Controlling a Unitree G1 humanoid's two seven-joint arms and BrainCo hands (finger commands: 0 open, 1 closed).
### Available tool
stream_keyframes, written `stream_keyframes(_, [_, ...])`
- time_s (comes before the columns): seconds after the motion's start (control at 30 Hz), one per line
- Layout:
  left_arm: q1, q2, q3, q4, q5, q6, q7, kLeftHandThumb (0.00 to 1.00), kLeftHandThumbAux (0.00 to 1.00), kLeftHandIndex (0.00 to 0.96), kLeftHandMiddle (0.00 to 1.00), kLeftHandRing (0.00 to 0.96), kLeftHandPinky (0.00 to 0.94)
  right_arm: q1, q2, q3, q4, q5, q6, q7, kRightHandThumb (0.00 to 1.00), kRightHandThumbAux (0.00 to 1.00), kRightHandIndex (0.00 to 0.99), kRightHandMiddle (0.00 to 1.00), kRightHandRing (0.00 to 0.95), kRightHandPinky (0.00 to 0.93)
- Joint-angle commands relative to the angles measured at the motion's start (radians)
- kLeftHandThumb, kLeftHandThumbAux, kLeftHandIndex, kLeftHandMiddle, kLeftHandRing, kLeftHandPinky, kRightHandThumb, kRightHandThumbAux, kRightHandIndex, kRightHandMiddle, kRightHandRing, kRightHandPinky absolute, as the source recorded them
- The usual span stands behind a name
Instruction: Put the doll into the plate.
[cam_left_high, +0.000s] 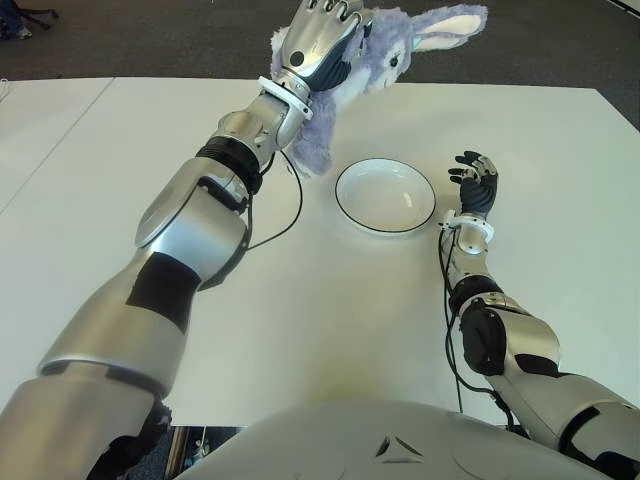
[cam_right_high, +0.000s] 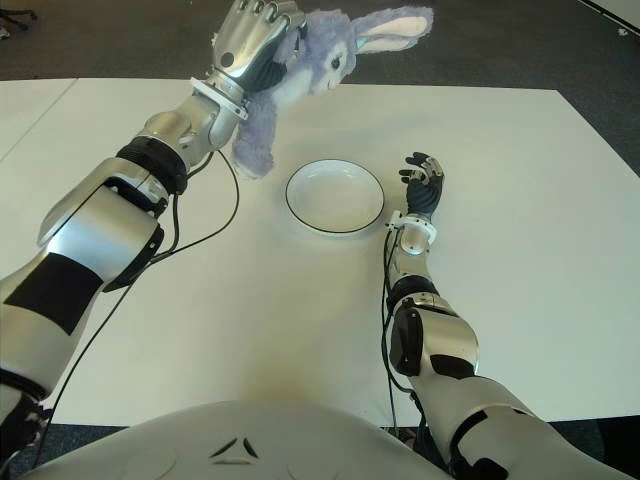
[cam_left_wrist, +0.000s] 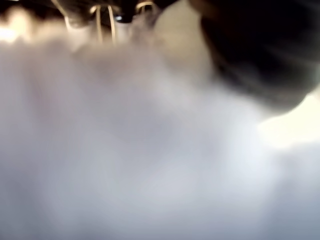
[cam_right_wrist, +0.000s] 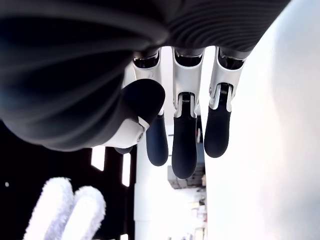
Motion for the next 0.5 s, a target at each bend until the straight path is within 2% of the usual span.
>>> stream_keyframes(0.03, [-0.037, 0.024, -0.023, -0.033, 0.029, -0.033, 0.045, 0.735, 0.697, 0.441, 0.831, 0.828, 0.844, 0.233, 0.145, -0.002, 0.145, 0.019, 0.076, -0.008, 1.0, 0.669, 0.313, 0.344, 0.463, 0.236])
stream_keyframes(0.07, [-0.037, 0.024, -0.022, -0.033, 0.029, -0.035, 0.045, 0.735, 0.697, 0.441, 0.831, 0.829, 0.845, 0.233, 0.145, -0.002, 0.145, 0.019, 0.076, -0.008, 1.0, 0.661, 0.312, 0.343, 0.464, 0.193])
stream_keyframes(0.23, [-0.038, 0.022, -0.018, -0.048, 0.021, -0.063, 0.041, 0.736, 0.697, 0.441, 0.83, 0.829, 0.841, 0.232, 0.144, 0.0, 0.145, 0.017, 0.077, -0.012, 1.0, 0.658, 0.314, 0.33, 0.464, 0.13])
stream_keyframes(0.5, [-0.019, 0.003, -0.014, -0.074, 0.01, -0.087, 0.036, 0.737, 0.696, 0.441, 0.826, 0.824, 0.841, 0.231, 0.147, -0.003, 0.144, 0.024, 0.078, -0.003, 1.0, 0.658, 0.312, 0.321, 0.464, 0.135])
